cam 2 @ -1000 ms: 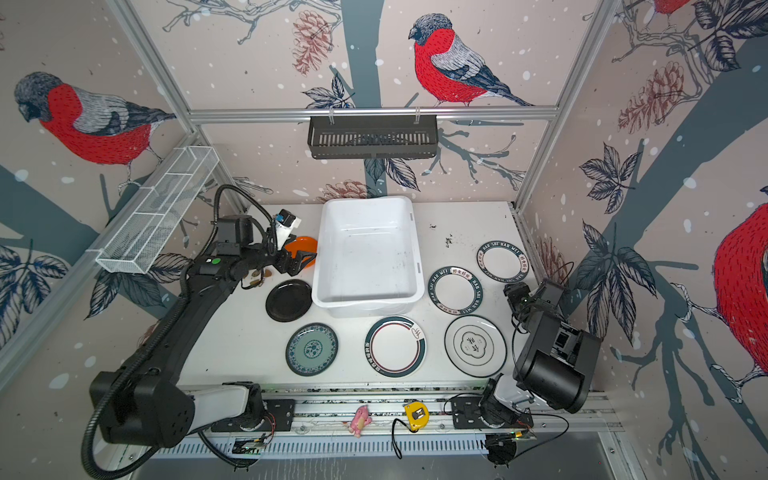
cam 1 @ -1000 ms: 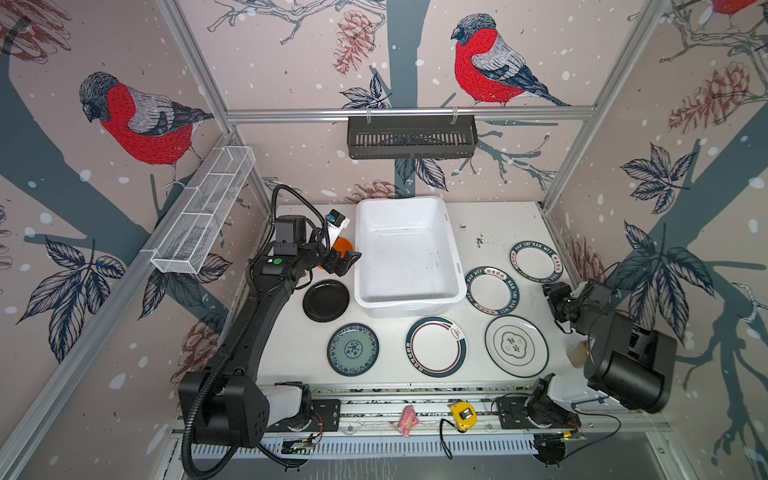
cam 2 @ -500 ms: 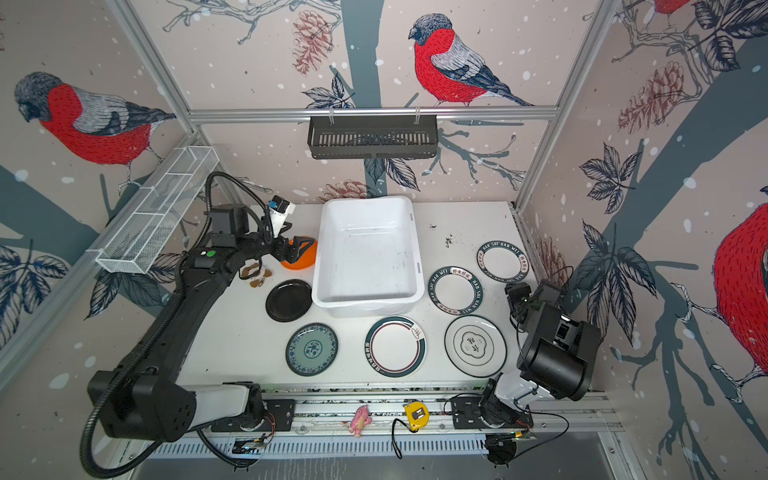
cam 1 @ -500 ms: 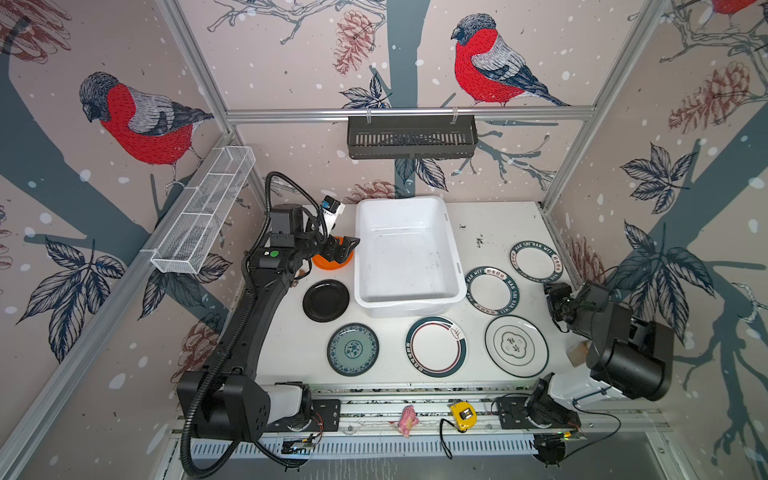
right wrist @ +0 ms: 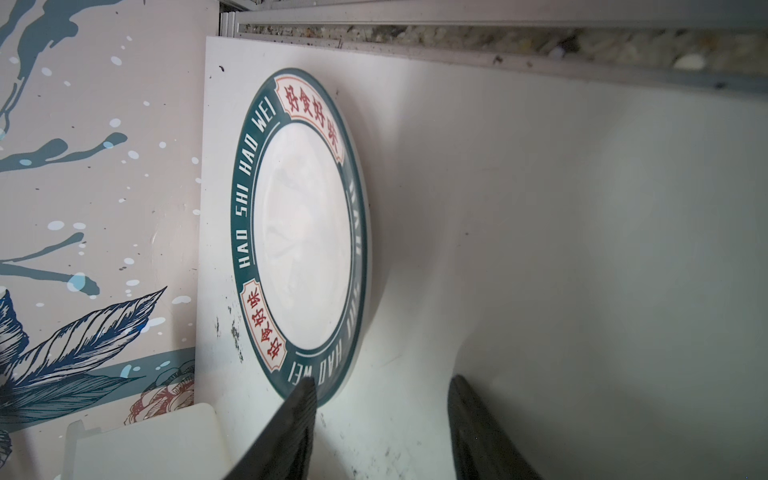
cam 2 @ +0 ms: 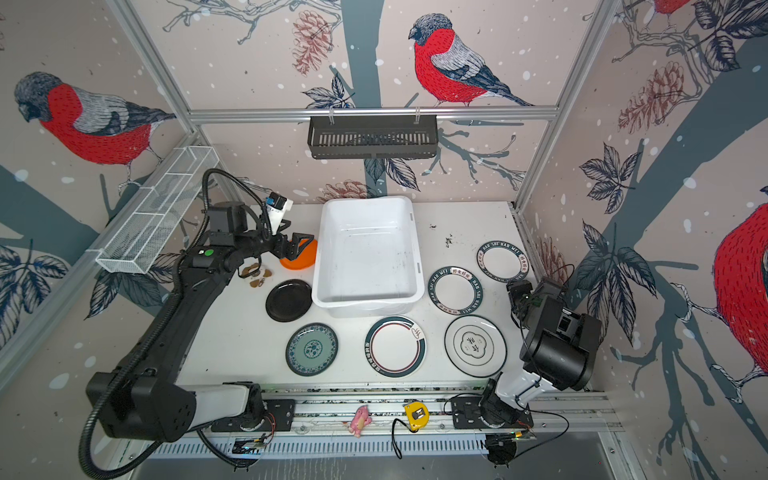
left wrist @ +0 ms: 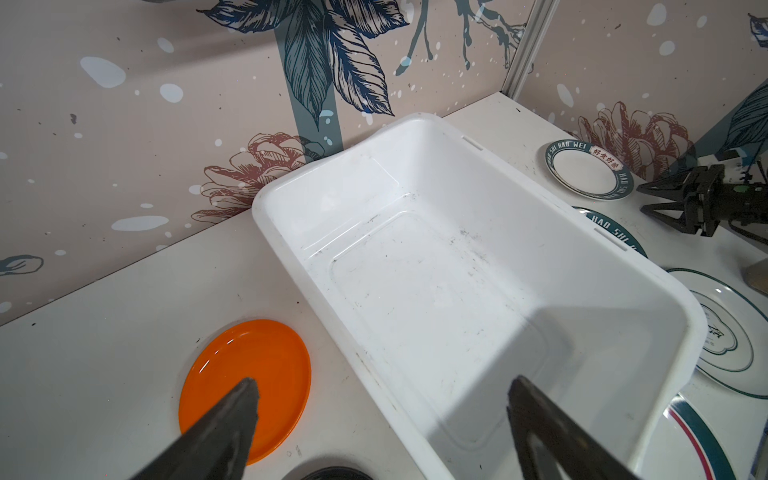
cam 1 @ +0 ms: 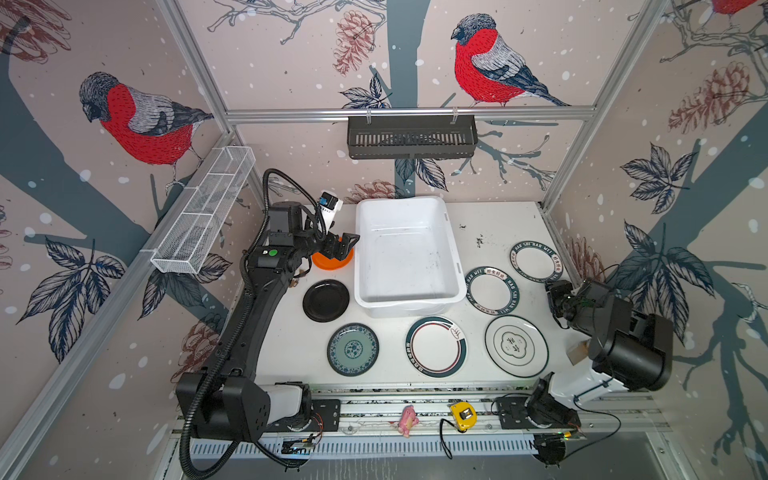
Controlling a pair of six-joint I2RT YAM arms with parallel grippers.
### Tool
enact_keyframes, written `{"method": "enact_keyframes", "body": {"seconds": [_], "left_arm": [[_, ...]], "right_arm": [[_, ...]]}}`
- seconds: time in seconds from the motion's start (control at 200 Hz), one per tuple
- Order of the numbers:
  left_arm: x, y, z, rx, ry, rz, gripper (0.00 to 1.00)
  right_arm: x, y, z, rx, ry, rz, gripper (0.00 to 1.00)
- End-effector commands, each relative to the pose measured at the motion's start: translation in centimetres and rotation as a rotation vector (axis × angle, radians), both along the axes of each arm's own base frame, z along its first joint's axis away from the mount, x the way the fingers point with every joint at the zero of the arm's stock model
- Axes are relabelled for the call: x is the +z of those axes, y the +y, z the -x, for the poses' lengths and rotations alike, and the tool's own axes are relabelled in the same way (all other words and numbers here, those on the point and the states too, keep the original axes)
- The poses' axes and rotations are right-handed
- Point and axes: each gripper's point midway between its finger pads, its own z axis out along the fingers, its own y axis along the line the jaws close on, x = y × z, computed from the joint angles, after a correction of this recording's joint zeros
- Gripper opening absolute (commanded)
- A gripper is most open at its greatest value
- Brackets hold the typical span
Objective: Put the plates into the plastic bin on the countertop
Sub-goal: 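Grasp the edge of the far green-rimmed white plate with the right gripper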
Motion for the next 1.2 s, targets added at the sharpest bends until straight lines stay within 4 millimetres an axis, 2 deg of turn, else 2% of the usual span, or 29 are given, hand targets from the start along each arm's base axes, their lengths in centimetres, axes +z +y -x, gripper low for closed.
{"method": "enact_keyframes", "body": {"seconds": [0.0,0.615,0.93,1.196], "left_arm": [[0.3,-0.4,-0.1,-0.022,-0.018,0.014,0.93],[-0.3,-0.6,-1.0,-0.023,-0.016,0.036,0.93],[-0.6,-0.7,-1.0,-0.027,-0.007,0.046,0.93],[-0.3,-0.7,-0.8,-0.026,-0.013,0.049,0.93]], "right_arm": [[0.0,-0.1,-0.5,0.004,-0.011,-0.005,0.54],[-2.8,-0.2,-2.7,0.002,0.018,-0.049,0.42],[-3.3,-0.1,-3.1,0.008,0.023,-0.053,0.26],[-2.8,0.3,-3.4,0.030,-0.012,-0.061,0.12]]}}
